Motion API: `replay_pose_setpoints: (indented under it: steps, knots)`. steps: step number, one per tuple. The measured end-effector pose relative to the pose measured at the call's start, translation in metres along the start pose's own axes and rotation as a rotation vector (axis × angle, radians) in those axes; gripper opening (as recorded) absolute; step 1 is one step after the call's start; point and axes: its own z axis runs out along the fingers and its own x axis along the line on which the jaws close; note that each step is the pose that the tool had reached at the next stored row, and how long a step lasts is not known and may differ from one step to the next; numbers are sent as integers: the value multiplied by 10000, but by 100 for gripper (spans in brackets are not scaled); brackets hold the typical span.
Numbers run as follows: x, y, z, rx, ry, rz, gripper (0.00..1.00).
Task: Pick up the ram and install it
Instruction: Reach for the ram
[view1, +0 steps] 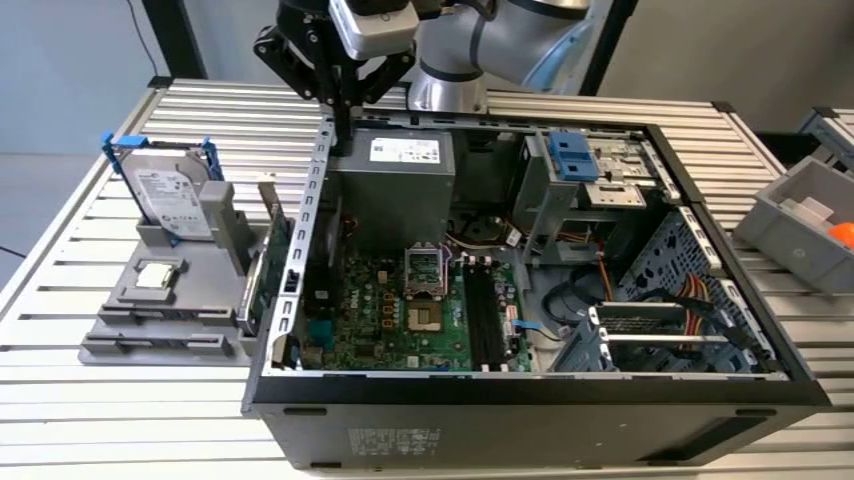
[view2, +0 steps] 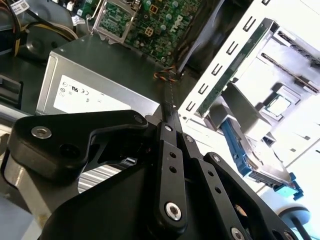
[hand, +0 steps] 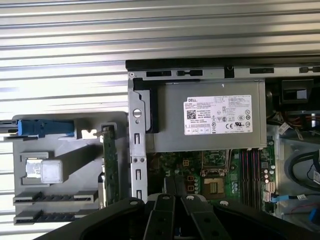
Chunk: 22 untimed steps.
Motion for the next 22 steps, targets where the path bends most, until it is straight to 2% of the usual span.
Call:
replay_pose_setpoints:
  steps: [8, 14, 17, 19, 20, 22]
  knots:
    - [51, -4, -1, 0, 8, 2, 0]
    - [115, -8, -1, 1, 14, 1, 0]
    - [142, -10, -1, 1, 42, 3, 0]
    - [159, -11, -2, 8, 110, 5, 0]
    - [167, -12, -2, 8, 125, 5, 0]
    - [186, -14, -3, 10, 133, -9, 0]
